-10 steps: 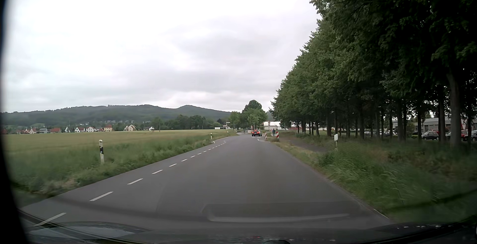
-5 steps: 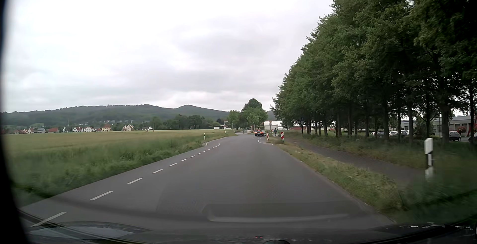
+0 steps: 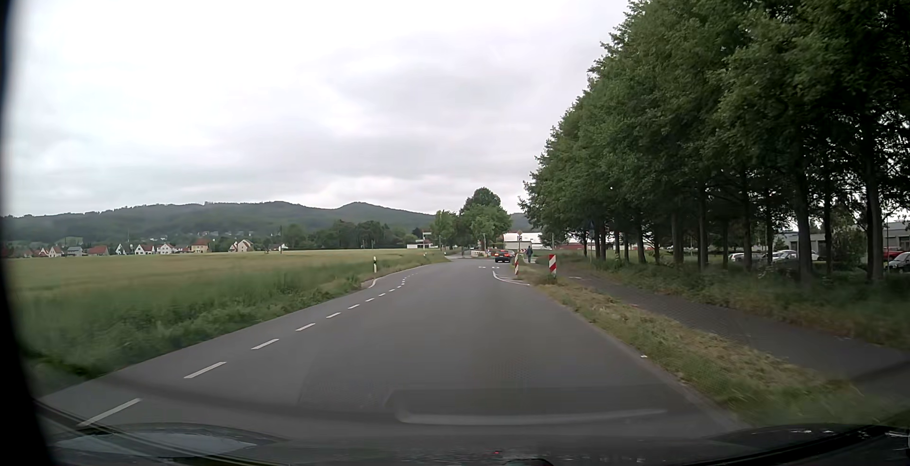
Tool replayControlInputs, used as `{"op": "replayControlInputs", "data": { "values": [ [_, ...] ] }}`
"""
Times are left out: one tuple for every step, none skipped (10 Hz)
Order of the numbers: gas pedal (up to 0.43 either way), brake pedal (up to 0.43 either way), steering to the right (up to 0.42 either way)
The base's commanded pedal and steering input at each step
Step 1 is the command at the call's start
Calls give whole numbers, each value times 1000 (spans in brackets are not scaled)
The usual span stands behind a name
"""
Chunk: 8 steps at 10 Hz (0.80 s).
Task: Follow the waypoints while adhering to traffic rules and regulations
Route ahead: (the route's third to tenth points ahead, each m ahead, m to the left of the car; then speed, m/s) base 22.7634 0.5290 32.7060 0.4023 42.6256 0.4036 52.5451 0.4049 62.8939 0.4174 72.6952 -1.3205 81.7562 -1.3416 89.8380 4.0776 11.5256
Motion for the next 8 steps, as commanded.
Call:
{"op": "replayControlInputs", "data": {
  "values": [
    [0, 0, 0],
    [0, 0, -1],
    [0, 0, -2],
    [0, 0, -5],
    [0, 0, -8],
    [0, 0, -10],
    [0, 0, -11],
    [0, 0, -12]
  ]
}}
